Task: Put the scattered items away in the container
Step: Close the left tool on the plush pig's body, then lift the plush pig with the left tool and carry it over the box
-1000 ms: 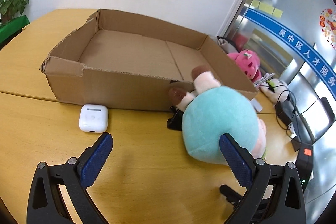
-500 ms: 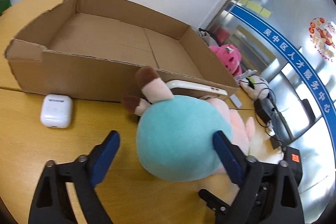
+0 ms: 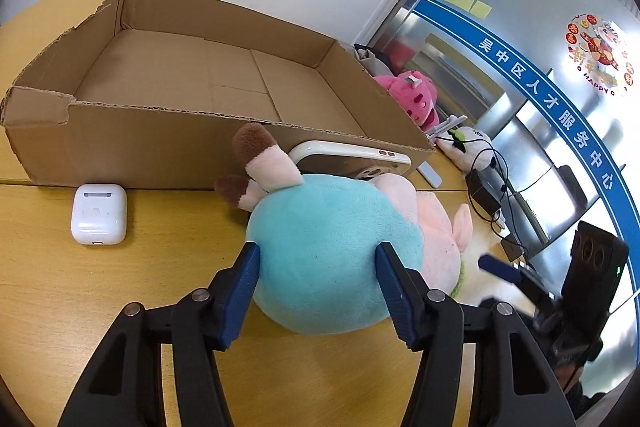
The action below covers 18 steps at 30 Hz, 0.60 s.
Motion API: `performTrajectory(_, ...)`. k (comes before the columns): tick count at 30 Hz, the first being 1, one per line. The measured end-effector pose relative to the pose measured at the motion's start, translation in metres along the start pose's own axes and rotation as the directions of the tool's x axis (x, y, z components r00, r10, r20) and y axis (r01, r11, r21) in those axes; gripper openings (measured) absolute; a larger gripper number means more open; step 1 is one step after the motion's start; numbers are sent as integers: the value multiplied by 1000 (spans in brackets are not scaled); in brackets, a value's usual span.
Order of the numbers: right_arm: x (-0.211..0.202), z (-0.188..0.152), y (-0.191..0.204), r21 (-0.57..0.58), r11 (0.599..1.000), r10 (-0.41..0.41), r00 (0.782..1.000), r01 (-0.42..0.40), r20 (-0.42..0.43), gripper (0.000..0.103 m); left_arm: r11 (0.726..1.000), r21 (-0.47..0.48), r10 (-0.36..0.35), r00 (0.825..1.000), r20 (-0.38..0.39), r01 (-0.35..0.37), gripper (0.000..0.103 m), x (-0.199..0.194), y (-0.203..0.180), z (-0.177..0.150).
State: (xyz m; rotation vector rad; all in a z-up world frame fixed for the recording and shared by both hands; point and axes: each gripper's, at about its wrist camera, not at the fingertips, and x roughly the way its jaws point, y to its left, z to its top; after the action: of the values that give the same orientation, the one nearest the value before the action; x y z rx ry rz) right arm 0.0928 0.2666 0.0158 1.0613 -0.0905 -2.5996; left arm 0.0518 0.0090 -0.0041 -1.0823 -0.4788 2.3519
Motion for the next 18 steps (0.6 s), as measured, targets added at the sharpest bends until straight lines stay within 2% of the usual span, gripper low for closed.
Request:
performTrajectory(2, 23, 8, 2, -20, 1000, 7, 997, -8, -74, 103, 1000, -1, -9, 1000, -5, 9, 63, 0, 1, 0)
performTrajectory(4, 51, 11, 4, -9, 998, 66, 985, -68, -159, 103, 1000, 0, -18, 1000, -12, 18, 63, 0, 3, 1)
performTrajectory(7, 73, 14, 9, 24, 992, 123, 972, -120, -199, 95, 1000, 24, -14, 1000, -26, 15, 61, -1, 0, 1)
performTrajectory(8, 76, 16, 12, 19, 994, 107, 975, -106, -195, 95, 999, 31, -5, 1000, -26, 5, 60, -2, -1, 0)
performTrajectory(10, 75, 21, 21, -8, 996, 84, 980, -87, -181, 87, 999, 38, 7, 1000, -26, -6, 56, -7, -1, 0)
performTrajectory(13, 63, 23, 35, -41, 994, 91, 984, -99, -155, 77, 999, 49, 5, 1000, -15, -4, 53, -21, -1, 1)
performTrajectory(18, 26, 34, 53, -82, 990, 107, 992, -112, -63, 72, 992, 124, -7, 998, 57, 0, 51, -59, -23, 14)
